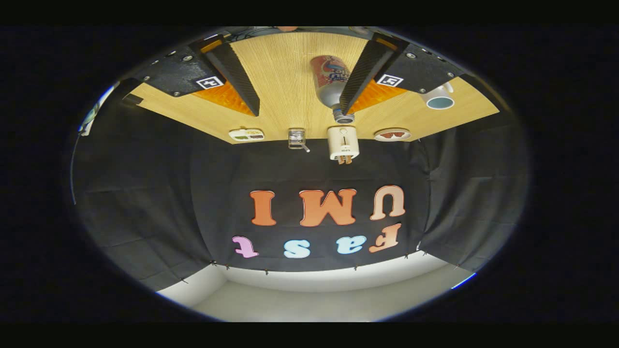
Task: Take the bottle from table, then pour the juice into the cup, finally place the bottle on the coaster
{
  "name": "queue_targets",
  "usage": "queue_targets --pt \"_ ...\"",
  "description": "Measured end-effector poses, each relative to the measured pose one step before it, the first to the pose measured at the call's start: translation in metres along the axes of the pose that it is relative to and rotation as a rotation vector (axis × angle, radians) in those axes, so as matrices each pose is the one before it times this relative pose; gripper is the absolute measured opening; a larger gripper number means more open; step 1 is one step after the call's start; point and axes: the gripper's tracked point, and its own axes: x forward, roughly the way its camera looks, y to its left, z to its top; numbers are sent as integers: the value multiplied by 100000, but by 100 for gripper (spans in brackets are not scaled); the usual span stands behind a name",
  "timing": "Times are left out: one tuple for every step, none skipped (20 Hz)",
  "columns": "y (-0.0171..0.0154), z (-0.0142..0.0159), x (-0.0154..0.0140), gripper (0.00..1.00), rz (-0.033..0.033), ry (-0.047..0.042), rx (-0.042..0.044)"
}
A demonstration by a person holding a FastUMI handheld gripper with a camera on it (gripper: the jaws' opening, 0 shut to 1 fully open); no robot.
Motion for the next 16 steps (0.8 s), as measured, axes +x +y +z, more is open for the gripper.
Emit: queue_targets --pt "153 -171 32 99 513 550 -193" --pt "182 -124 97 99 347 590 -218" --pt "181 -108 -47 99 591 281 -327" --pt "294 -77 1 99 854 135 -271" --pt "319 -191 8 99 1140 262 -161" --pt "425 -292 81 99 1364 411 -144" --pt "598 -370 119 99 1622 1070 -354" --pt "502 -516 74 99 1473 1223 -492" --pt "415 -498 193 99 1302 1377 -647" --pt "438 -510 184 99 1193 1388 -770" --pt "430 -468 180 99 1125 1506 -969" --pt "402 -479 322 99 818 1161 -897" --pt "233 -472 335 99 530 1239 -492" --pt "270 -724 281 99 482 1678 43" --pt "181 -581 296 99 314 1730 688" --pt "55 -715 343 99 222 1945 1076"
